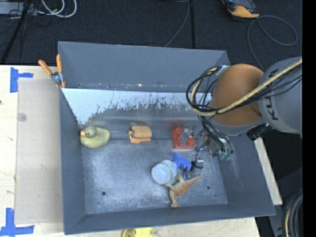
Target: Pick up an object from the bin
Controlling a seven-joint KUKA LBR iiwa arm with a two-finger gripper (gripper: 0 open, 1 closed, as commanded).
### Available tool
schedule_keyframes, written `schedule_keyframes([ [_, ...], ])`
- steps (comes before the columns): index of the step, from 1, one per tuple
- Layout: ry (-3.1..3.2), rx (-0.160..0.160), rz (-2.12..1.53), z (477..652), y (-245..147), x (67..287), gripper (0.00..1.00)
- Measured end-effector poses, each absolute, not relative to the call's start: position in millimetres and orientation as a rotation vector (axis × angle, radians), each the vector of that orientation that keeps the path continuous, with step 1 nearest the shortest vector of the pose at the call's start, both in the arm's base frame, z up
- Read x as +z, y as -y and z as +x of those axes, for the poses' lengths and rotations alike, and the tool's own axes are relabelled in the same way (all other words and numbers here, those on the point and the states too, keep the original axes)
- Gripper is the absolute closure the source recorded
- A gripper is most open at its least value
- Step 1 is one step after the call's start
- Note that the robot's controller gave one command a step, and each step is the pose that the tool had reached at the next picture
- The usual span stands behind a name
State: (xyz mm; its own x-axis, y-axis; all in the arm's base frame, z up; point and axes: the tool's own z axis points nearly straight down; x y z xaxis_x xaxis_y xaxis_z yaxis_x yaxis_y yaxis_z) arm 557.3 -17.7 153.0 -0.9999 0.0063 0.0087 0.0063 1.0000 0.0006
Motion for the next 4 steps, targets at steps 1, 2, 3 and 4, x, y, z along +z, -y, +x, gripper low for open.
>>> schedule_keyframes([
  [1,3.140,-0.001,-0.009,559.0,17.7,157.4,0.00],
  [2,3.139,-0.001,0.105,552.1,14.6,124.3,0.00],
  [3,3.133,-0.002,0.150,548.6,7.7,95.7,0.00],
  [4,3.131,-0.003,0.105,543.7,7.8,82.1,1.00],
])
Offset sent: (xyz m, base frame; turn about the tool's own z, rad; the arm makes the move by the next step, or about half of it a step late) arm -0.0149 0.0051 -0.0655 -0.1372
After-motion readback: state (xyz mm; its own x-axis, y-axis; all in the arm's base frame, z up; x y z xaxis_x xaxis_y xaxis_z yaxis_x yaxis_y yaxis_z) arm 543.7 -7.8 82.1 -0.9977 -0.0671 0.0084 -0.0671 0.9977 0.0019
